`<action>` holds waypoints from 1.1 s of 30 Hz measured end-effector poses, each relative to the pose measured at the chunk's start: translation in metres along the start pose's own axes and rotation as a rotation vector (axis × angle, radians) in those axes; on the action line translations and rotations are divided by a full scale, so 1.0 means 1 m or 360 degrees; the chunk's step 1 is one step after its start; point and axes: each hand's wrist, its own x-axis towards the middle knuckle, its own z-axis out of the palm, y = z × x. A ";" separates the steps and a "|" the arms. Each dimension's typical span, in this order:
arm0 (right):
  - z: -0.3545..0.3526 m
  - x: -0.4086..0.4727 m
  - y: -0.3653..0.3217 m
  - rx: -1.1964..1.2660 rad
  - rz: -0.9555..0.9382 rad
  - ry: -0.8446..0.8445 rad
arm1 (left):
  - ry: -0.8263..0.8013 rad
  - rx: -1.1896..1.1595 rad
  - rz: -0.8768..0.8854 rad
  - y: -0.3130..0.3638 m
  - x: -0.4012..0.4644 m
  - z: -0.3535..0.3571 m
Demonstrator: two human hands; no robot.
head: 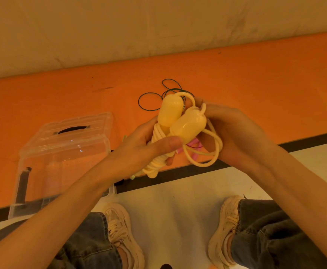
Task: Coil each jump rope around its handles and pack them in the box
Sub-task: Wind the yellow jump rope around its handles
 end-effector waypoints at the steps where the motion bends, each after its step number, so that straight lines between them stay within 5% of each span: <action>1: -0.002 0.000 -0.001 0.0050 0.0048 -0.0038 | 0.0003 0.0011 -0.0004 0.001 0.000 -0.001; 9: -0.018 0.004 -0.003 0.0211 0.0208 -0.0352 | 0.0135 0.0344 0.0129 0.013 -0.005 -0.003; 14: -0.024 0.005 -0.008 0.0417 0.0266 -0.0324 | 0.0251 0.0468 0.0210 0.014 -0.005 -0.005; 23: -0.017 0.007 -0.010 0.0463 -0.0112 0.0124 | 0.0199 0.1051 0.0072 -0.001 -0.006 -0.004; 33: -0.049 0.006 -0.032 0.0505 -0.0255 0.0896 | 0.0236 0.0393 -0.0197 -0.009 -0.002 0.018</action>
